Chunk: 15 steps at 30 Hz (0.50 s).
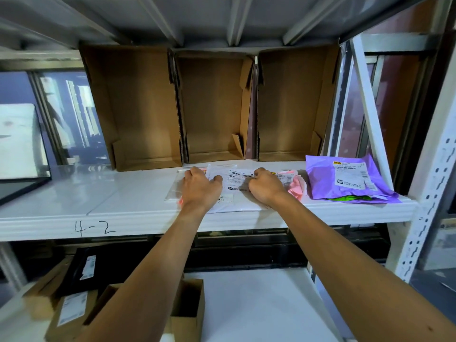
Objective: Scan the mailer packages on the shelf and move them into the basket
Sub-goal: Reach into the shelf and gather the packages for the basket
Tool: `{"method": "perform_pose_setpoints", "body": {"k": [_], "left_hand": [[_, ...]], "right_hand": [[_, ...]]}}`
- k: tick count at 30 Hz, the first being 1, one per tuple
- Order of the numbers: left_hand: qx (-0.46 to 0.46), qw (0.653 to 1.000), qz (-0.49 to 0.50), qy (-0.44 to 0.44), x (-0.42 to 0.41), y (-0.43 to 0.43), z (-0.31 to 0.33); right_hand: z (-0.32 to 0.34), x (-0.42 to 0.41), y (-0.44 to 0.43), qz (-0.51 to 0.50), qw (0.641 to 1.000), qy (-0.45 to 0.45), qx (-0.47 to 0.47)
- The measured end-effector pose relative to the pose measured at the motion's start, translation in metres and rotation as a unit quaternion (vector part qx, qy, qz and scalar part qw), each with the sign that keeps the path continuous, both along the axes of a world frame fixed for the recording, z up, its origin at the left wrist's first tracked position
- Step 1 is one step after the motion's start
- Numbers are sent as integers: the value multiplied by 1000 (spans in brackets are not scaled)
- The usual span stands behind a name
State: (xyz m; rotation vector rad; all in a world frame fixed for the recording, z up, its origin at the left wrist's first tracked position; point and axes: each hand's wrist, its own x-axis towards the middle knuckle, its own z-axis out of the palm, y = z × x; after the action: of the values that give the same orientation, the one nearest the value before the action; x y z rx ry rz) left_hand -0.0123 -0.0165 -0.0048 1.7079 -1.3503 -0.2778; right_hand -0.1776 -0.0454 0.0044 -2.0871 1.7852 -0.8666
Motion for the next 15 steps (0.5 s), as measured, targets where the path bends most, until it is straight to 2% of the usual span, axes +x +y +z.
{"method": "perform_pose_setpoints", "body": {"k": [9, 15], "left_hand": [[22, 999, 48, -2, -3, 1, 1], [28, 998, 61, 9, -3, 1, 3]], "right_hand": [[-4, 1, 0, -42, 998, -48, -11], [-3, -2, 2, -44, 990, -133, -32]]}}
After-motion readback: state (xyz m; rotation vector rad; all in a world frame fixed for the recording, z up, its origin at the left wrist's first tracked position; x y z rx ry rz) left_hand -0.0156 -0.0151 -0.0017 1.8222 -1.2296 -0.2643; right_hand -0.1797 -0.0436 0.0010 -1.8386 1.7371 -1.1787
